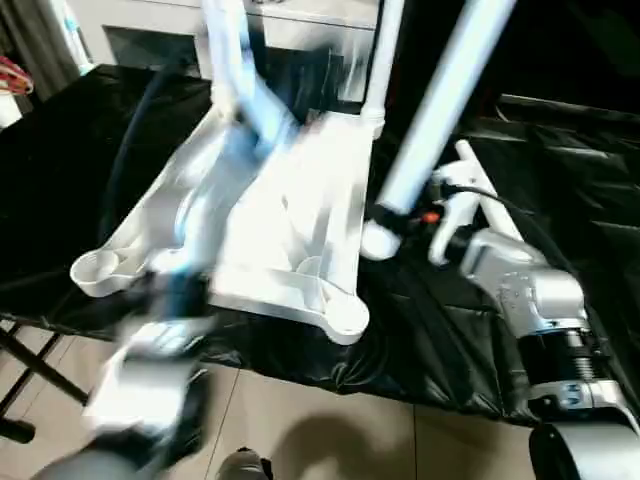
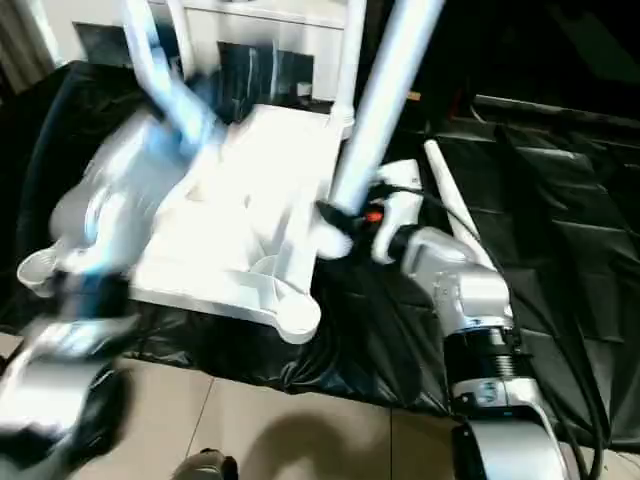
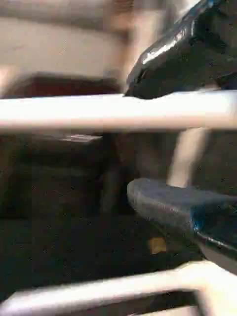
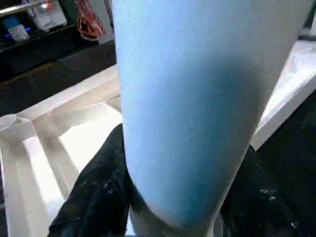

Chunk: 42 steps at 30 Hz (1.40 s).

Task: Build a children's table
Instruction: Pick table leg, then insert table leg to table base

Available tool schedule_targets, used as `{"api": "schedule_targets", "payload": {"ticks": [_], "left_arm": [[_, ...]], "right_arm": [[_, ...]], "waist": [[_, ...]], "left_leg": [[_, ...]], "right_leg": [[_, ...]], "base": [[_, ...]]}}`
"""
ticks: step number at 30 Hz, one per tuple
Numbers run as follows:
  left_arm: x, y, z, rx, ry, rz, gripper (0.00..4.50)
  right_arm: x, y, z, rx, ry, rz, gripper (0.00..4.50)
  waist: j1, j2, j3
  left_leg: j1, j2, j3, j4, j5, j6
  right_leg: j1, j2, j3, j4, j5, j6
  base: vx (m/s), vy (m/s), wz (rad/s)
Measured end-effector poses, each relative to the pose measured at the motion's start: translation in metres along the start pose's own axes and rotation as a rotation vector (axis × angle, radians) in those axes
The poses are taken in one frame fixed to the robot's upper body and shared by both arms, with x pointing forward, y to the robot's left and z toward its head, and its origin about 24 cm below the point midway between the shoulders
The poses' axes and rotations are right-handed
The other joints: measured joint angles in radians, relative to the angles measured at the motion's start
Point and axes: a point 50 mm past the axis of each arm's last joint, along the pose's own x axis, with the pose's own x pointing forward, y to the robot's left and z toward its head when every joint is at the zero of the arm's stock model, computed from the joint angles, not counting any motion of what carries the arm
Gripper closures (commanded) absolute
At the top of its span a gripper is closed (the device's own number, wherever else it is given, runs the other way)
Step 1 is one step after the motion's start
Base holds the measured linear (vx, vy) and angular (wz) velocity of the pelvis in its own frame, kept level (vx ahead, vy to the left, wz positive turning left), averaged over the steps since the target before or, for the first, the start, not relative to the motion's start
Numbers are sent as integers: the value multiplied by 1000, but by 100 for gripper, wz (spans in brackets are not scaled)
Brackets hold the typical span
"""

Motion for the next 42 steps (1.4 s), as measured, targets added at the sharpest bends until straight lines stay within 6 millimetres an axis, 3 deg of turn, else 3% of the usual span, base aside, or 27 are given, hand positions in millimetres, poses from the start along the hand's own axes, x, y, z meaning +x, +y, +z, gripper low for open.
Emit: {"api": "schedule_targets", "payload": {"ticks": [4, 12, 15, 17, 19, 27, 29, 42], "left_arm": [[-22, -26, -52, -22, 267, -215, 149], [-45, -31, -86, 142, 553, -377, 149], [-55, -25, -103, 170, 647, -370, 185], [-59, -22, -107, 165, 675, -368, 189], [-61, -19, -106, 166, 683, -370, 224], [-66, -13, -112, 152, 684, -384, 282], [-68, -10, -112, 142, 688, -382, 315], [-73, -4, -117, 135, 713, -413, 401]], "right_arm": [[-7, -2, -8, 15, 5, -13, 259], [-13, 5, -15, -9, 15, 17, 259], [-14, 7, -18, -11, 21, 24, 259], [-14, 7, -19, -9, 24, 25, 259], [-14, 7, -19, -10, 24, 29, 259], [-16, 9, -15, -32, 22, 41, 259], [-16, 9, -16, -32, 25, 42, 259], [-15, 11, -17, -35, 36, 54, 259]], "waist": [[-3, 0, 0], [-10, 2, -1], [-10, 2, -1], [-9, 2, -1], [-8, 2, -1], [-9, 2, -1], [-9, 2, -1], [-8, 2, -1]], "left_leg": [[0, 0, 0, 0, 0, -1], [3, 0, 0, 0, 2, -4], [3, 0, 0, 0, 3, -4], [3, 0, 0, 0, 2, -4], [2, 0, 0, 0, 2, -4], [3, 0, 0, 0, 2, -4], [3, 0, 0, 0, 2, -4], [3, 0, 0, 0, 3, -4]], "right_leg": [[-1, 0, 0, 1, 0, 0], [1, 0, 1, 2, 3, 2], [1, 0, 1, 2, 3, 2], [0, 0, 1, 2, 3, 2], [0, 0, 1, 2, 3, 2], [0, 0, 1, 2, 3, 2], [0, 0, 1, 2, 3, 2], [0, 0, 1, 2, 6, -1]], "base": [[0, 0, 0], [0, 0, 0], [0, 0, 0], [0, 0, 0], [0, 0, 0], [0, 0, 0], [0, 0, 0], [0, 0, 0]]}}
